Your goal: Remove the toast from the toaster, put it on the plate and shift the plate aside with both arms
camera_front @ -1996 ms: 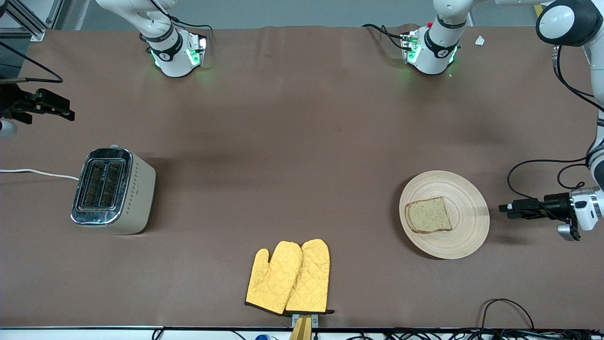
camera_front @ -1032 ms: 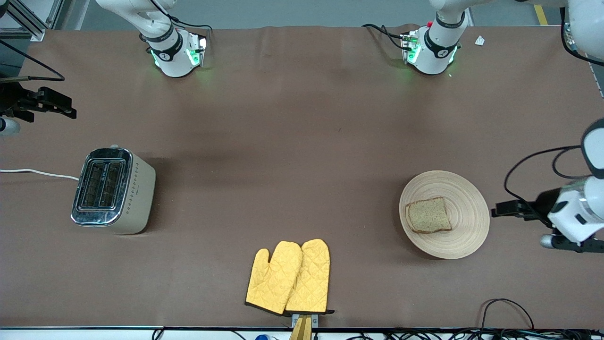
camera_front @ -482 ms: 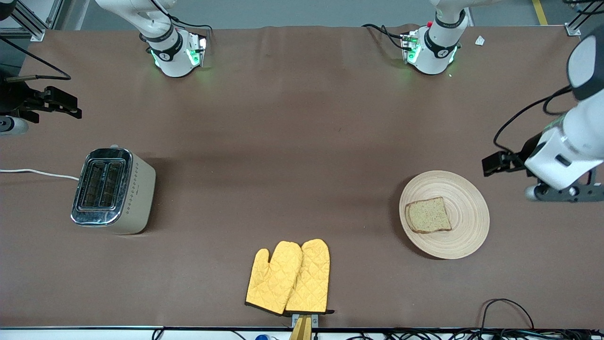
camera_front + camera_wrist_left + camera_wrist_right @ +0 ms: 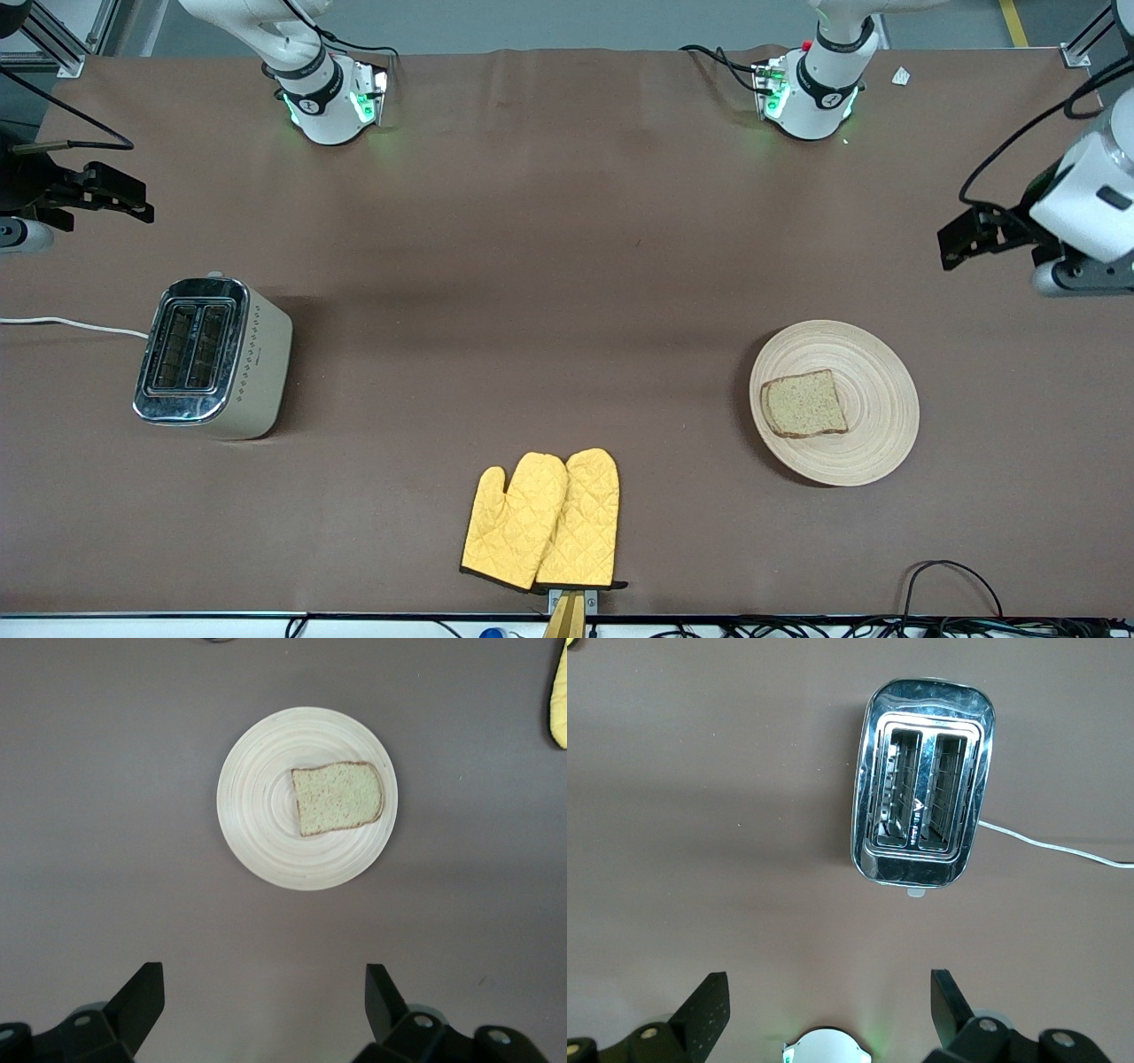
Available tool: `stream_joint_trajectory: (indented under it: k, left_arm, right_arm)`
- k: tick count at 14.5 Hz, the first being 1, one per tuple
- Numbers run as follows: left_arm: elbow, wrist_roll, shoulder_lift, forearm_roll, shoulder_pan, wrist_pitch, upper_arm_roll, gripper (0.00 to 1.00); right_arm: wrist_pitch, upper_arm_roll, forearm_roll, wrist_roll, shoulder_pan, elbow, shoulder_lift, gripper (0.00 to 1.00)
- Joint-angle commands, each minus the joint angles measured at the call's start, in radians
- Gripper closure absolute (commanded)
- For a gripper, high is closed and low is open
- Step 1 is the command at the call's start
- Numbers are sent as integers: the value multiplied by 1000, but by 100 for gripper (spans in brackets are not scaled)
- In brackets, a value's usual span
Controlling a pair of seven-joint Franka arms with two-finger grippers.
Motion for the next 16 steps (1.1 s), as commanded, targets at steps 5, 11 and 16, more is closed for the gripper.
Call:
stream_joint_trajectory:
  k: [5, 11, 16]
  left_arm:
    - [-240, 52, -220, -41, -59, 4, 81, 0]
    - [-245, 55, -231, -93, -58, -43, 90, 0]
    - [-199, 46, -202, -96, -50, -48, 96, 0]
  right_arm:
    - [1, 2, -9, 2, 5, -4, -10, 0]
    - [-2, 4, -8, 2, 6, -2, -10, 0]
    - [-2, 5, -8, 2, 6, -2, -10, 0]
